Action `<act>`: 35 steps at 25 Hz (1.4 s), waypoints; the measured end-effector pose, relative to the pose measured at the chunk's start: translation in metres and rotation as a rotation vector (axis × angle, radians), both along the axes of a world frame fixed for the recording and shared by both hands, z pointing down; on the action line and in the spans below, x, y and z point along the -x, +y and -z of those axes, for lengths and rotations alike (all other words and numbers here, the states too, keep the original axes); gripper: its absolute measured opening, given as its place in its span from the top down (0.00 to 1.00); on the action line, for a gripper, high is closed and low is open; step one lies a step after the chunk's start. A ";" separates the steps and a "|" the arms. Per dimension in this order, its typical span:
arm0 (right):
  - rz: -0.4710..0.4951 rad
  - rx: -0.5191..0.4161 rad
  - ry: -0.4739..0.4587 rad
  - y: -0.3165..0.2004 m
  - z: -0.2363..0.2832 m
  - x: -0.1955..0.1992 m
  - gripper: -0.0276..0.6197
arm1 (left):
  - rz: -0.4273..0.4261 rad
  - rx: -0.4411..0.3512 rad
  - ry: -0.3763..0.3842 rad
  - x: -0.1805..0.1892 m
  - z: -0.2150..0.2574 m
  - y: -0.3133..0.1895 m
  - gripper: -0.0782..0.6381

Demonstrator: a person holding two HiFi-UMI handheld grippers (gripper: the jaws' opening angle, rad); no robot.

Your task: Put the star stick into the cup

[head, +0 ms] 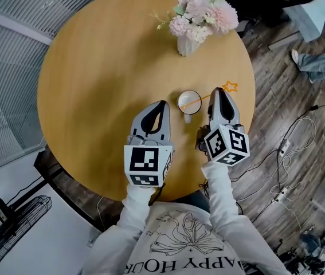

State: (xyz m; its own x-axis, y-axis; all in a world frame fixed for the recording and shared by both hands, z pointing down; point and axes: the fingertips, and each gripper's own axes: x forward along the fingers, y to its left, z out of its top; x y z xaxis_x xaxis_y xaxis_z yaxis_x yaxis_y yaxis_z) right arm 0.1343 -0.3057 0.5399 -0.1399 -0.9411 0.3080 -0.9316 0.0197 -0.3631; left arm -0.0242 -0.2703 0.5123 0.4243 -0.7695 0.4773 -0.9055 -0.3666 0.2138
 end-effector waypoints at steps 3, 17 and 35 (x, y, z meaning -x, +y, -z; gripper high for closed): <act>-0.004 0.010 -0.011 0.003 -0.002 -0.002 0.89 | 0.003 -0.004 -0.002 0.000 0.001 0.001 0.88; -0.018 0.036 -0.041 0.040 0.016 -0.005 0.80 | 0.022 -0.079 0.001 0.000 0.041 0.018 0.88; 0.122 0.307 -0.051 0.100 -0.004 0.009 0.65 | 0.079 -0.178 0.002 0.017 0.102 0.080 0.88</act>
State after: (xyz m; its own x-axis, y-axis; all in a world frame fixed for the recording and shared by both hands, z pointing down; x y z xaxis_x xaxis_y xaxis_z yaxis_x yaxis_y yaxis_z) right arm 0.1249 -0.2052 0.5439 -0.2686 -0.7806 0.5643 -0.9096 0.0127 -0.4154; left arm -0.0415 -0.1905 0.4104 0.3599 -0.8728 0.3298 -0.9326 -0.3265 0.1535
